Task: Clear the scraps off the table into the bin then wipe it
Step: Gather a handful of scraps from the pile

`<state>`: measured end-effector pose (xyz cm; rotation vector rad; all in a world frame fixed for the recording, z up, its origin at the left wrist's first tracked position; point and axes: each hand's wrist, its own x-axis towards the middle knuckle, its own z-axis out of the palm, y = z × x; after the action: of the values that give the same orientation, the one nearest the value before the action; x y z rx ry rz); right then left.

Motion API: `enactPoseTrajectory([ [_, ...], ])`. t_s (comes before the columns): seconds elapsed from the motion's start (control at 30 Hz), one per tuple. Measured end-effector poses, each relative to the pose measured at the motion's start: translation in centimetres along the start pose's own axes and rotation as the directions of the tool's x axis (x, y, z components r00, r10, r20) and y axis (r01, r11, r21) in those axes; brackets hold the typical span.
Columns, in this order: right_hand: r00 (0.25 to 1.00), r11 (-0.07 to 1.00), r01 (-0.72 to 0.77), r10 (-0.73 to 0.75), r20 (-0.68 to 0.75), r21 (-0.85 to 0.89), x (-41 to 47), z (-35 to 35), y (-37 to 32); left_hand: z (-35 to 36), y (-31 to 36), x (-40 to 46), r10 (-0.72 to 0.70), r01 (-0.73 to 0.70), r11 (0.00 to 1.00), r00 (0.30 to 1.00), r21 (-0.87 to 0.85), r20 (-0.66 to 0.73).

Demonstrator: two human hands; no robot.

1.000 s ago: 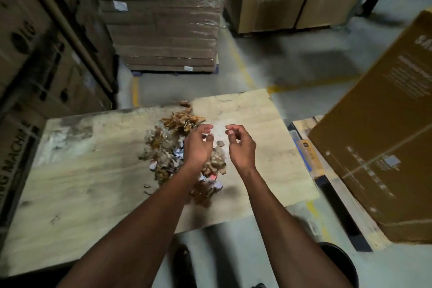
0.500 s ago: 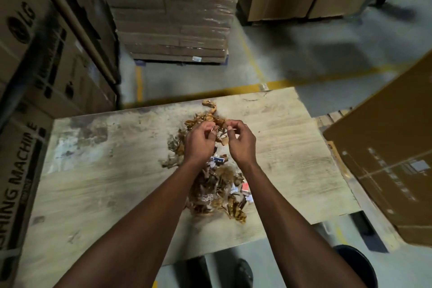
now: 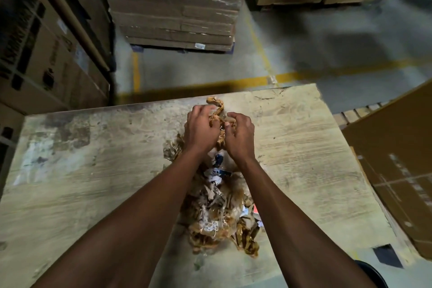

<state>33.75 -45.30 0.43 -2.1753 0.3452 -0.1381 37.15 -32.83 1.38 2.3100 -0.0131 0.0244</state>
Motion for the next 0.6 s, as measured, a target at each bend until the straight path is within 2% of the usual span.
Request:
enactPoseTrajectory([
  [0.17,0.999,0.998,0.002,0.000,0.035,-0.057,2.7,2.1,2.6,3.1,-1.4,4.4,0.008,-0.029,0.983,0.993,0.180,0.116],
  [0.33,0.998,0.997,0.021,-0.017,0.055,-0.076,4.5,3.3,4.0,5.6,-2.6,6.0,-0.045,-0.024,0.973,0.955,0.229,0.292],
  [0.47,0.992,0.992,0.053,-0.039,0.116,-0.119,6.5,3.3,3.9,6.1,-3.6,4.6,0.050,-0.103,0.980,0.955,0.169,0.293],
  [0.6,0.968,0.984,0.081,-0.039,0.250,-0.159,7.2,3.2,4.8,5.3,-3.6,3.1,0.041,-0.030,0.999,0.954,-0.041,0.298],
])
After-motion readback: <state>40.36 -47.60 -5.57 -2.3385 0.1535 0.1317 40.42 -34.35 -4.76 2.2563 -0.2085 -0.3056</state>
